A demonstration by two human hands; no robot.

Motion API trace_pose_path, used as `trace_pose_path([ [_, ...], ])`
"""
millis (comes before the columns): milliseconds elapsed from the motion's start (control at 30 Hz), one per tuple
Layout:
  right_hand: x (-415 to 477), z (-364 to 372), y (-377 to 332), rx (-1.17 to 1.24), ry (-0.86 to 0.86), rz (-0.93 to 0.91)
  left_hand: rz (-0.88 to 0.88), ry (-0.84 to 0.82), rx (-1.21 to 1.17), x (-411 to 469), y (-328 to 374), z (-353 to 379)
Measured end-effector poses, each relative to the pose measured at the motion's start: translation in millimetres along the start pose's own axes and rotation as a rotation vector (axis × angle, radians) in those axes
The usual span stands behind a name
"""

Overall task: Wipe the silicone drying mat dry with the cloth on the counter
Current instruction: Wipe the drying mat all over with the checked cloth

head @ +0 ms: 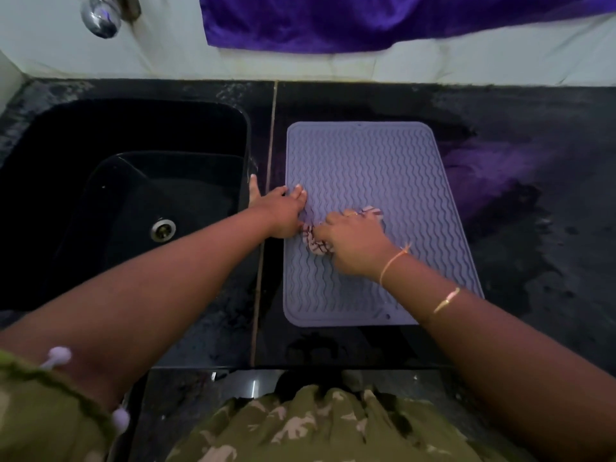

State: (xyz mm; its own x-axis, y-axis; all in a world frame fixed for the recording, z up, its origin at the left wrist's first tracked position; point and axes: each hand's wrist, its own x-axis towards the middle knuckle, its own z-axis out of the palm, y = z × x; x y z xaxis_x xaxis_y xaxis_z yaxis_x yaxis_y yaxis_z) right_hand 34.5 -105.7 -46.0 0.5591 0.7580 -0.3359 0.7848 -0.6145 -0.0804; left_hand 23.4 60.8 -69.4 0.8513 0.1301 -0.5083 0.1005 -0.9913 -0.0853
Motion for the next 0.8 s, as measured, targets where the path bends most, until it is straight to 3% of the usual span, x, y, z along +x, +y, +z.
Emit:
trace_pose_path([
  [167,-29.2,-1.5,-12.5,-0.032,-0.158,-0.099,-0.042,-0.004,0.002,-1.2,5.0,-3.6],
  [333,-51.9,6.1,-19.4,0.013,-0.183,-0.176,-0.048,0.026,-0.045,-3.6,6.9,-3.4],
  [500,-45.7,-4.4,-5.0,0.465,-0.234,-0.025,-0.028,0.302,-0.1,-12.1,6.2,11.0],
  [600,-18.8,-19.0,8.1,0.651,0.004,0.128,0.016,0.521,-0.177,-24.7,11.1,23.9],
  [700,7.5,-24.1,10.9,0.558,0.147,0.225,0.024,0.515,-0.287,-31.6,18.1,32.4],
  [800,15.3,-13.6,-2.1,0.244,-0.014,0.212,0.08,0.306,-0.302,-34.1,13.0,36.3],
])
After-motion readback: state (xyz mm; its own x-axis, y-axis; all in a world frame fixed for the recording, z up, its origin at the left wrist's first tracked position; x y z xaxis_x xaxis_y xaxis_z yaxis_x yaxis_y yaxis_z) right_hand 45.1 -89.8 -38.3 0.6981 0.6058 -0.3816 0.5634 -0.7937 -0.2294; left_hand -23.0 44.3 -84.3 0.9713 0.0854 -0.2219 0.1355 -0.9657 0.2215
